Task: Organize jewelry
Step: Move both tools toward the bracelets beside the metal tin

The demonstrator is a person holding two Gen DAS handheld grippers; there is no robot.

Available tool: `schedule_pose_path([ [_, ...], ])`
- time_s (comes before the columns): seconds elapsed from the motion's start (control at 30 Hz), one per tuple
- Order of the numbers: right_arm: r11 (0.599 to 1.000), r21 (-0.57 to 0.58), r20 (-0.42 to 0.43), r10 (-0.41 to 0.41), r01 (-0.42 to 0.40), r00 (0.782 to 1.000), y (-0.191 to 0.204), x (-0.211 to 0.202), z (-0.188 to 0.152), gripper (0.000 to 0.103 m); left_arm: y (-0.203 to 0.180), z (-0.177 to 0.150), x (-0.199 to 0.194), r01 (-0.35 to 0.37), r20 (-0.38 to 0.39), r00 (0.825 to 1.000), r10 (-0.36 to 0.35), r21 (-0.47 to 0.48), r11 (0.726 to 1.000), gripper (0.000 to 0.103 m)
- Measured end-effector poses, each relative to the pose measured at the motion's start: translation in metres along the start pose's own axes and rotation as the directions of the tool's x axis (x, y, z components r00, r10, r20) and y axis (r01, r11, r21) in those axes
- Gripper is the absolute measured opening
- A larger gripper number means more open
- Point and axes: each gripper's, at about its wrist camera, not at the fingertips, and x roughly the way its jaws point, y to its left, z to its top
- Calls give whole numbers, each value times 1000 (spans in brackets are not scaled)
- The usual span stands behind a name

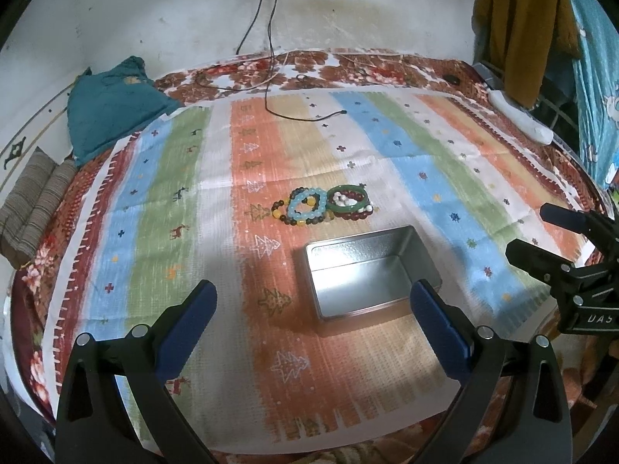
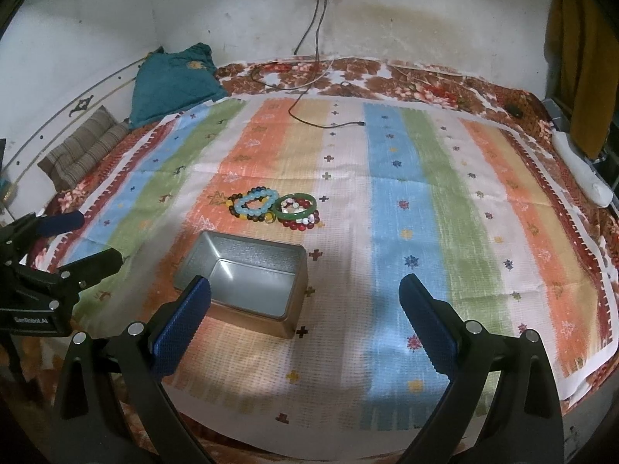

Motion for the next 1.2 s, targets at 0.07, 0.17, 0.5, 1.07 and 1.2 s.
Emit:
schedule_pose_path([
  [0.07,1000,1,0,0,0,1000,-1,0,0,99,-2,2,0,0,0,1000,0,-5,1000,98],
  [0.17,1000,-3,-2,-1,1,1000,-1,0,0,99,-2,2,0,-1,-1,1000,1,-3,1000,97],
  [0.5,1000,-1,-11,-4,4,1000,-3,2,-1,99,4,-4,0,0,-6,1000,0,-7,1000,97],
  [1.07,1000,15,-36,-9,9,999,-7,14,6,99,6,11,12,-38,-44,998,36,-62,997,97],
  [1.2,999,33,-50,0,1,999,-8,21,11,99,7,15,17,-36,-55,998,32,-71,997,97],
])
